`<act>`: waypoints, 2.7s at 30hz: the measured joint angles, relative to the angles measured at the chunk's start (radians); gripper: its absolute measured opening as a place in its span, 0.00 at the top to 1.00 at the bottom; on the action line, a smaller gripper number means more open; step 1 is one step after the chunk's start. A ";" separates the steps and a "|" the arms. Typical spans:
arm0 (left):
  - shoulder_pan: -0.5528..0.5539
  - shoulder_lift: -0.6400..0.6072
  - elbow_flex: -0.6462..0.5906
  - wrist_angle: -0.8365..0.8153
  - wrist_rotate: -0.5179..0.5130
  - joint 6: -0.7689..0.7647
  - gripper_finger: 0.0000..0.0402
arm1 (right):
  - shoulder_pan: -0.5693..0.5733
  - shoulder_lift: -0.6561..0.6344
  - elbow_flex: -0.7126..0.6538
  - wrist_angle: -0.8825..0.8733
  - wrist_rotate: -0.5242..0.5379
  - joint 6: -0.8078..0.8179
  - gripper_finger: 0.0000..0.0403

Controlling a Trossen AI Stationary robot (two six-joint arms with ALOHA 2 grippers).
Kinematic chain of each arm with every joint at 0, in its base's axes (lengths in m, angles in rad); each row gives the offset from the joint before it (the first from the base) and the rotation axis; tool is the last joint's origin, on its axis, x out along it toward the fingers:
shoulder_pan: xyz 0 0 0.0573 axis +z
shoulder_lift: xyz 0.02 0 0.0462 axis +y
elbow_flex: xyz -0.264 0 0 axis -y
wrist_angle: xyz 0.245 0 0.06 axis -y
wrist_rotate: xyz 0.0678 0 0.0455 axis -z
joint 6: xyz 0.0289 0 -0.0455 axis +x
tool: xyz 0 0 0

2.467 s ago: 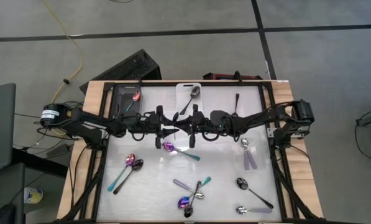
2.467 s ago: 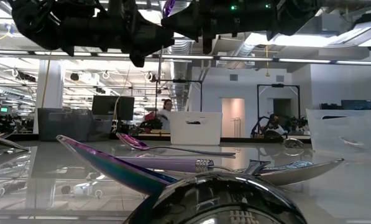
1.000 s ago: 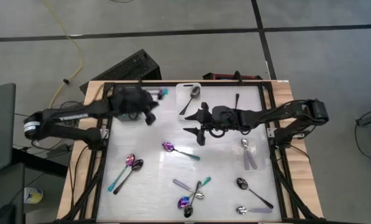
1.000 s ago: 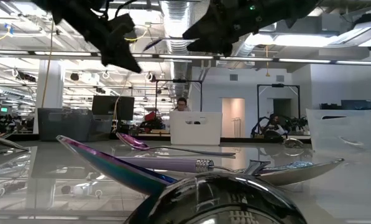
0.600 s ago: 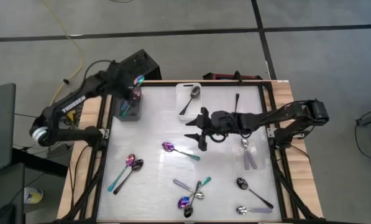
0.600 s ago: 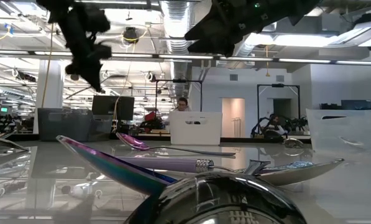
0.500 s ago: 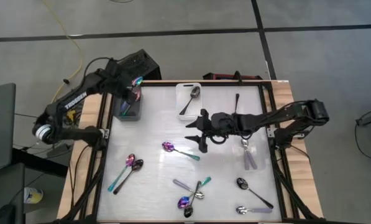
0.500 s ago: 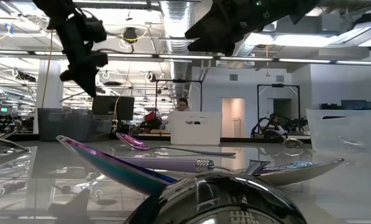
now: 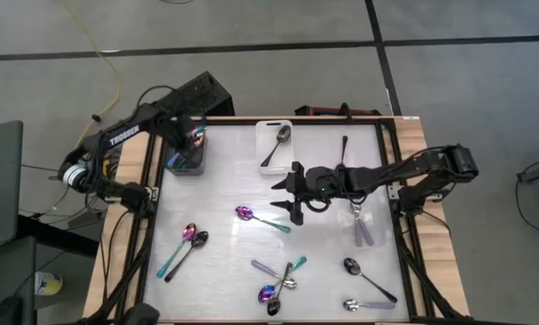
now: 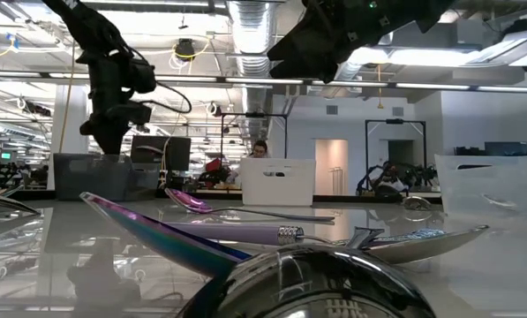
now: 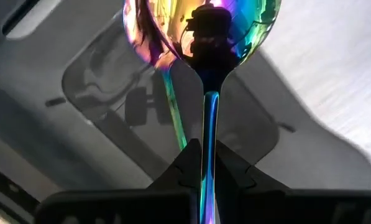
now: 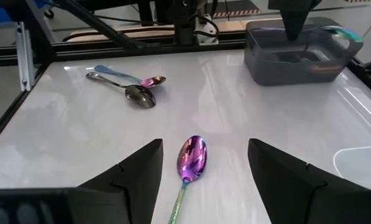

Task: Sort silverware by color (type)
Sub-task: Put the blue spoon into the black bin, then put the black spoon into the white bin

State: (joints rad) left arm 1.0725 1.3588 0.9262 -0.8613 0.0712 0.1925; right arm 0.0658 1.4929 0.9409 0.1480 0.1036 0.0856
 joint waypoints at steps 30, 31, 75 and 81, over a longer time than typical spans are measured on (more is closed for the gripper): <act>0.010 0.018 -0.013 0.004 -0.051 -0.103 0.95 | -0.002 0.000 0.000 -0.010 0.000 0.001 0.35; 0.010 0.018 -0.013 0.004 -0.051 -0.103 0.94 | -0.002 0.000 0.000 -0.010 0.000 0.001 0.35; -1.115 -0.039 0.099 -0.144 0.048 -0.621 0.69 | 0.063 0.000 0.000 -0.145 0.000 0.021 0.35; -1.381 -0.039 0.099 -0.142 -0.040 -0.982 0.69 | 0.110 0.000 0.000 -0.147 -0.002 -0.042 0.35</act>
State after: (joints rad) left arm -0.3084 1.3197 1.0252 -1.0030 0.0315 -0.7900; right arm 0.1759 1.4933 0.9413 0.0012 0.1017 0.0433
